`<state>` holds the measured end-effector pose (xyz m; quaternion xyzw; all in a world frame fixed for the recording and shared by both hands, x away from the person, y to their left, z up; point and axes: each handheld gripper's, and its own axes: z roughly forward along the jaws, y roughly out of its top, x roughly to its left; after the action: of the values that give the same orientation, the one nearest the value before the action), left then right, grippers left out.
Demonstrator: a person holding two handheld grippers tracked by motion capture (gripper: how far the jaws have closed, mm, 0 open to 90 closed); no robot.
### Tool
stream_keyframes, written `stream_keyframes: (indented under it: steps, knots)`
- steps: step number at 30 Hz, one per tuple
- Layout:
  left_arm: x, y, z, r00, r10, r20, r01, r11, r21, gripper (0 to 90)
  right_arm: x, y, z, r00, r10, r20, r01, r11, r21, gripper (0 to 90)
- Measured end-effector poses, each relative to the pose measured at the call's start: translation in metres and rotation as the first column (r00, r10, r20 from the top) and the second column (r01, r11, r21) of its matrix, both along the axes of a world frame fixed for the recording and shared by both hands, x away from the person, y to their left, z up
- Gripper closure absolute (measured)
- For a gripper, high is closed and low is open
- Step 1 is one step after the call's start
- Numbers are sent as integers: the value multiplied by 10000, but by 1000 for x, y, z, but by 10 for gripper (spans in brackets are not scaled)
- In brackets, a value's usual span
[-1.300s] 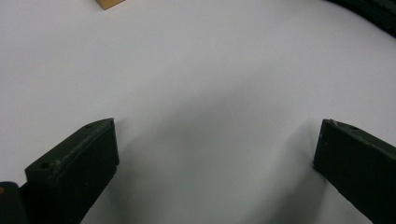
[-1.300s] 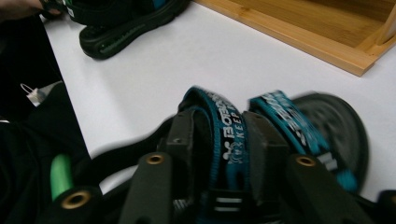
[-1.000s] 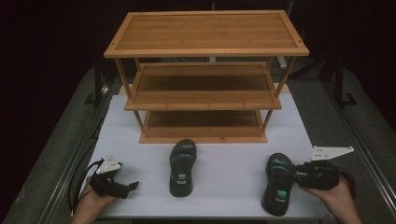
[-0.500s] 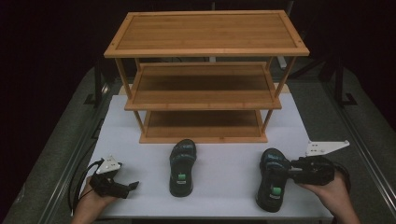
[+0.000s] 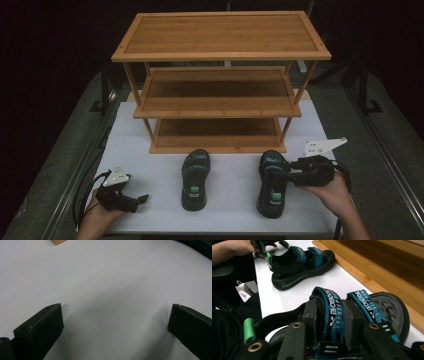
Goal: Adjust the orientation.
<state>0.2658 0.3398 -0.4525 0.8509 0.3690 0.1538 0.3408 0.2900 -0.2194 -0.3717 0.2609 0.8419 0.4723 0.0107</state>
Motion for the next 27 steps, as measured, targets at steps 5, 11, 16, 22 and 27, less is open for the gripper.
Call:
stream_keyframes:
  steps: [5,11,16,22,27]
  knots:
    - [0,0,0,10000,2,1,-2,10000,-2,0,12,23,1,9992,387,66,-388,9992,59,669]
    - [0,0,0,10000,7,-2,-7,10000,-9,0,26,50,1,9968,800,25,-800,9968,89,670]
    - [0,0,0,10000,1,1,-1,10000,-6,0,36,71,-1,9935,1138,11,-1138,9934,115,669]
    - [0,0,0,10000,30,8,-30,10000,-32,0,46,91,-6,9890,1477,-92,-1475,9889,187,669]
    - [0,0,0,10000,35,4,-35,10000,-35,0,52,108,-13,9840,1770,-205,-1767,9841,158,669]
